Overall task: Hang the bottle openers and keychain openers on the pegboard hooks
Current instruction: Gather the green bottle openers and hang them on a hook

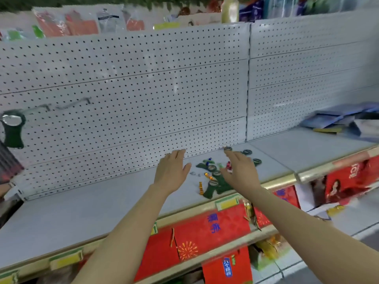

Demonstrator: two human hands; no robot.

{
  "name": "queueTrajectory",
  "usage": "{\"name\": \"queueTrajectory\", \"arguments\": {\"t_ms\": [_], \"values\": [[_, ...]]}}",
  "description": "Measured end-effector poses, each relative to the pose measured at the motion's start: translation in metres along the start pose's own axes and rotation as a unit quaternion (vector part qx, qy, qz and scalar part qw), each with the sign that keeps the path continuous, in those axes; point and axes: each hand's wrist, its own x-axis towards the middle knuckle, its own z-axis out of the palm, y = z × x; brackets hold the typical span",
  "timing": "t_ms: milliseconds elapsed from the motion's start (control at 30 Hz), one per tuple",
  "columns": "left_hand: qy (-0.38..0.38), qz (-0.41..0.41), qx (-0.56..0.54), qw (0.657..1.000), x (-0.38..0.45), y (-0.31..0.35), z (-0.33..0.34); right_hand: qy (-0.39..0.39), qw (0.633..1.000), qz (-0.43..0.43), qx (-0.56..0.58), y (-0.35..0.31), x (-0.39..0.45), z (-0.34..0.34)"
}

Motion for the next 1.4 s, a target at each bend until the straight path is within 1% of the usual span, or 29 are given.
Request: {"name": "queueTrajectory", "arguments": {"t_ms": [200, 367, 500, 633, 733, 900, 1033, 1167, 1267, 1333, 1400], "values": [[-0.064, 0.041, -0.011, 0.997, 0.057, 0.049, 0.063, -0.021, 0.997, 0.06, -0.033, 0.086, 0.002, 0.012], [-0.168, 0.076, -0.01, 0.983, 0.107, 0.077, 0.125, -0.057, 0.991, 0.097, -0.065, 0.149, 0.016, 0.031], [-0.24, 0.092, -0.023, 0.966, 0.134, 0.093, 0.161, -0.096, 0.984, 0.13, -0.073, 0.19, 0.034, 0.043], [-0.311, 0.096, -0.034, 0.945, 0.156, 0.101, 0.182, -0.126, 0.978, 0.15, -0.078, 0.223, 0.049, 0.059], [-0.352, 0.082, -0.044, 0.932, 0.17, 0.104, 0.189, -0.17, 0.97, 0.155, -0.081, 0.238, 0.059, 0.072], [-0.399, 0.067, -0.032, 0.914, 0.193, 0.106, 0.198, -0.241, 0.959, 0.145, -0.027, 0.263, 0.096, 0.089], [-0.408, 0.033, -0.033, 0.912, 0.201, 0.103, 0.201, -0.311, 0.934, 0.178, 0.001, 0.278, 0.127, 0.102], [-0.386, 0.002, -0.067, 0.92, 0.201, 0.097, 0.201, -0.384, 0.909, 0.16, -0.027, 0.282, 0.146, 0.118], [-0.369, -0.044, -0.125, 0.92, 0.198, 0.091, 0.199, -0.393, 0.902, 0.176, -0.011, 0.281, 0.154, 0.126], [-0.344, -0.084, -0.179, 0.918, 0.195, 0.088, 0.197, -0.398, 0.898, 0.19, 0.006, 0.283, 0.157, 0.128], [-0.312, -0.136, -0.247, 0.907, 0.191, 0.088, 0.194, -0.397, 0.895, 0.2, 0.027, 0.286, 0.159, 0.126]]}}
